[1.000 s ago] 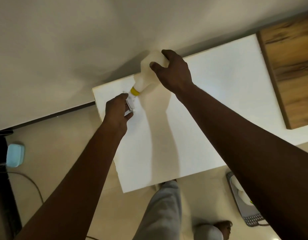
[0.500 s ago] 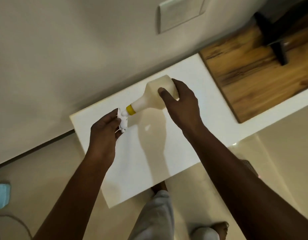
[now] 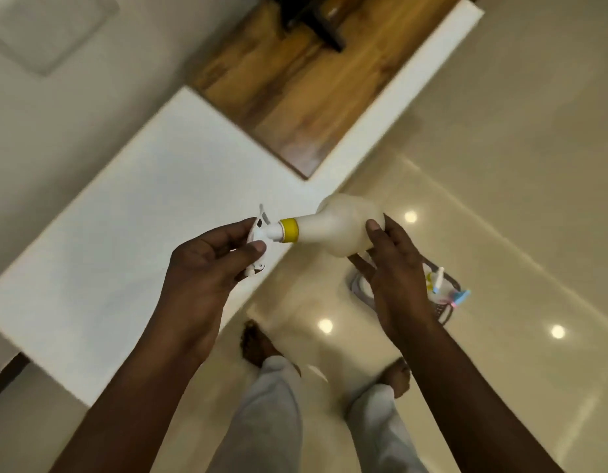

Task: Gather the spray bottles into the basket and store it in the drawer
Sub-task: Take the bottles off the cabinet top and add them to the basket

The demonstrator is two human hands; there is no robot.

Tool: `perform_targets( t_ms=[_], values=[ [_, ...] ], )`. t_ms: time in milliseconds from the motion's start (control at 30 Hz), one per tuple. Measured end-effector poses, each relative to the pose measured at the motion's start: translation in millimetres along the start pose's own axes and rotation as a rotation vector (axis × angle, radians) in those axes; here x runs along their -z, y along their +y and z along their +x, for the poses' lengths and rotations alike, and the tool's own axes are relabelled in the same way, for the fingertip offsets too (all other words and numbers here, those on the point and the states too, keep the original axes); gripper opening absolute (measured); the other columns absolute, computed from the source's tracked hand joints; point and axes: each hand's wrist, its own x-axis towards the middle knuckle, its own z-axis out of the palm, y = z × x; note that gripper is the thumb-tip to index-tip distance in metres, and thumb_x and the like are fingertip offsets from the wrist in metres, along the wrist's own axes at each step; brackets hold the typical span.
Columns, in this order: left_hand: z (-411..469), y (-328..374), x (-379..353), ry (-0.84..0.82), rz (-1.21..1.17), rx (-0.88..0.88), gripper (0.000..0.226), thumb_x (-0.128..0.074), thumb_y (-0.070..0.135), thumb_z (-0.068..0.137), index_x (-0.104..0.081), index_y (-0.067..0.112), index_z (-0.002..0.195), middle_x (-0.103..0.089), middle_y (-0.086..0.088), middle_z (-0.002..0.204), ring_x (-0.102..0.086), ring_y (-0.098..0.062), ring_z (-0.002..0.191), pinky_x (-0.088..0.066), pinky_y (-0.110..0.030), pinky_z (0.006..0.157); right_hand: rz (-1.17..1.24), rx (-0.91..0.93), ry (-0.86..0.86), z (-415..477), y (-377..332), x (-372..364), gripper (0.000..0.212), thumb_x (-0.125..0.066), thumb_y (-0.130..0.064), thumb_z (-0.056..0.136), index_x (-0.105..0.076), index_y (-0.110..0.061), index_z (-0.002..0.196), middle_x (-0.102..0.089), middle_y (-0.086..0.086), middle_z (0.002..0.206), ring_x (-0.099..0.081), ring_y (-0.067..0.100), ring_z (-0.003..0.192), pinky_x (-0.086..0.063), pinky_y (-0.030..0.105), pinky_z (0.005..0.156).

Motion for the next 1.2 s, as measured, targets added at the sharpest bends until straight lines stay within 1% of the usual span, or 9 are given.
perform_targets(
  t_ms=[133, 267, 400, 567, 800, 933, 1033, 1133, 1200],
  values=[
    [-19.0, -18.5, -82.0, -0.169, 0.162, -0.015, 0.044, -0.083, 0.028, 0.078, -0.079, 0.031, 0.121, -0.080, 0.000, 0.118, -0.076, -0.018, 0.106, -0.056, -0.038, 0.096, 0.241, -0.118, 0.108, 0.2, 19.6, 88.8, 0.044, -0.070, -0.028, 0.099, -0.064, -0.014, 0.141, -0.071, 0.007, 0.138, -0.064, 0.029, 0.133, -0.060, 0.044, 0.099],
    [-34.8, -58.0, -157.8, -0.249, 0.237, 0.035, 0.040, -0.085, 0.019, 0.081, -0.080, 0.028, 0.119, -0.082, -0.001, 0.112, -0.077, -0.019, 0.094, -0.062, -0.036, 0.089, 0.387, -0.147, 0.165, -3.2, 45.3, 169.1, 0.049, -0.080, -0.032, 0.090, -0.068, -0.017, 0.135, -0.074, 0.007, 0.133, -0.071, 0.026, 0.125, -0.062, 0.049, 0.097],
    [-52.1, -109.2, -221.9, -0.265, 0.352, 0.075, 0.034, -0.084, 0.012, 0.082, -0.081, 0.024, 0.114, -0.083, 0.001, 0.103, -0.077, -0.013, 0.084, -0.060, -0.027, 0.073, 0.466, -0.223, 0.224, -8.4, 83.7, 241.9, 0.062, -0.083, -0.039, 0.084, -0.066, -0.021, 0.140, -0.071, 0.008, 0.139, -0.068, 0.027, 0.130, -0.059, 0.048, 0.104],
    [-68.0, -183.9, -280.2, -0.287, 0.483, 0.103, 0.038, -0.088, 0.010, 0.080, -0.080, 0.025, 0.113, -0.083, 0.005, 0.106, -0.080, -0.019, 0.093, -0.064, -0.035, 0.083, 0.551, -0.327, 0.331, -6.8, 135.2, 310.7, 0.074, -0.088, -0.040, 0.077, -0.063, -0.019, 0.143, -0.071, 0.009, 0.139, -0.068, 0.028, 0.129, -0.062, 0.045, 0.095],
    [-67.6, -287.2, -335.2, -0.222, 0.645, 0.049, 0.035, -0.089, 0.017, 0.079, -0.077, 0.041, 0.101, -0.080, 0.023, 0.098, -0.078, -0.006, 0.087, -0.064, -0.026, 0.080, 0.632, -0.452, 0.405, 19.7, 202.2, 371.1, 0.063, -0.079, -0.033, 0.091, -0.057, -0.017, 0.148, -0.064, 0.017, 0.146, -0.061, 0.037, 0.135, -0.053, 0.056, 0.110],
    [-54.4, -335.5, -355.6, -0.222, 0.691, 0.048, 0.034, -0.087, 0.018, 0.081, -0.076, 0.039, 0.106, -0.077, 0.026, 0.091, -0.074, 0.007, 0.087, -0.055, -0.007, 0.072, 0.583, -0.505, 0.440, 44.9, 233.0, 390.3, 0.052, -0.076, -0.032, 0.095, -0.060, -0.020, 0.142, -0.067, 0.015, 0.141, -0.065, 0.034, 0.129, -0.059, 0.051, 0.102],
    [-36.0, -364.6, -364.3, -0.198, 0.716, 0.030, 0.036, -0.086, 0.014, 0.081, -0.076, 0.034, 0.110, -0.077, 0.021, 0.096, -0.075, 0.002, 0.089, -0.060, -0.015, 0.079, 0.546, -0.539, 0.420, 67.9, 253.3, 400.8, 0.047, -0.076, -0.033, 0.094, -0.061, -0.022, 0.138, -0.067, 0.012, 0.137, -0.066, 0.033, 0.126, -0.059, 0.054, 0.102],
    [-15.5, -389.6, -370.8, -0.182, 0.750, 0.024, 0.037, -0.085, 0.010, 0.080, -0.077, 0.027, 0.113, -0.077, 0.018, 0.098, -0.075, -0.003, 0.091, -0.063, -0.027, 0.086, 0.510, -0.572, 0.393, 90.3, 271.1, 408.8, 0.032, -0.072, -0.031, 0.097, -0.063, -0.025, 0.127, -0.066, 0.009, 0.134, -0.066, 0.032, 0.125, -0.057, 0.055, 0.105],
    [-2.4, -403.6, -374.5, -0.187, 0.777, 0.015, 0.036, -0.084, 0.011, 0.082, -0.077, 0.026, 0.114, -0.076, 0.018, 0.099, -0.075, -0.005, 0.093, -0.063, -0.028, 0.089, 0.485, -0.582, 0.408, 102.8, 281.2, 412.9, 0.036, -0.071, -0.029, 0.098, -0.060, -0.024, 0.132, -0.065, 0.007, 0.131, -0.066, 0.031, 0.124, -0.059, 0.051, 0.102]
  ],
)
